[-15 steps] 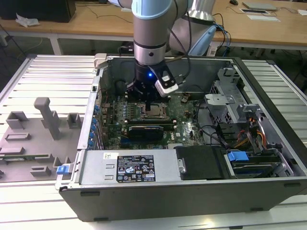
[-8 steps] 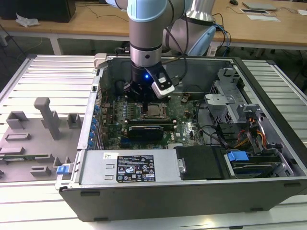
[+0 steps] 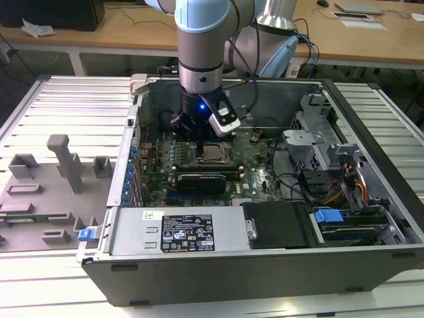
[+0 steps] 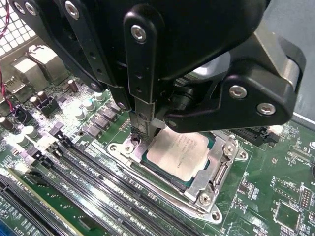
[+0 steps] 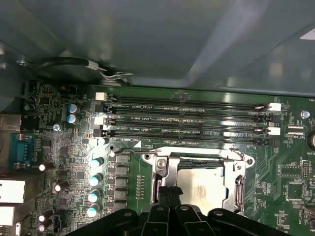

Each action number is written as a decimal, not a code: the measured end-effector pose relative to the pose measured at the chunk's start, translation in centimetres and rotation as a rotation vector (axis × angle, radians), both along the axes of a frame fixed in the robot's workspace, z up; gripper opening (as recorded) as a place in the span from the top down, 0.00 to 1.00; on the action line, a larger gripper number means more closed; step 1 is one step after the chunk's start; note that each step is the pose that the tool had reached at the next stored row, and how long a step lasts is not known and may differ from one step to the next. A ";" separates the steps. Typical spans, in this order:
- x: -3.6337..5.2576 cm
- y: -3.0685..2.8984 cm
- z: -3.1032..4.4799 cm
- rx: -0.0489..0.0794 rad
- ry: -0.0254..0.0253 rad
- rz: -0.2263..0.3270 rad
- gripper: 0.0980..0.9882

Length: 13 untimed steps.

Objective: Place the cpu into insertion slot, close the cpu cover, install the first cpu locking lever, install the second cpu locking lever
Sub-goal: 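Close the cpu cover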

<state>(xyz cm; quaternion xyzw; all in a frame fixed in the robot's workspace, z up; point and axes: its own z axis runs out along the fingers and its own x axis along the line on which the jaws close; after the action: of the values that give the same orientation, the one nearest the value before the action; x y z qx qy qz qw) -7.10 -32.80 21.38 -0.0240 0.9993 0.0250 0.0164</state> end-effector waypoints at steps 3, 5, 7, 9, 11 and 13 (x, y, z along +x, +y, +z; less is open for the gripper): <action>0.00 0.00 -0.15 0.001 -0.0004 0.002 0.99; 0.00 0.00 -0.28 0.001 -0.0007 0.006 0.99; 0.00 0.00 -0.44 0.001 -0.0007 0.011 0.99; 0.00 0.00 -0.64 0.001 -0.0007 0.015 0.99; 0.00 -0.01 -0.72 0.001 -0.0006 0.016 0.99; 0.07 0.00 -0.76 0.001 -0.0006 0.016 0.99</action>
<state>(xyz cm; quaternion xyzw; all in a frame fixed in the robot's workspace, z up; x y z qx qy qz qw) -7.03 -32.80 20.62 -0.0322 0.9990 0.0256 0.0165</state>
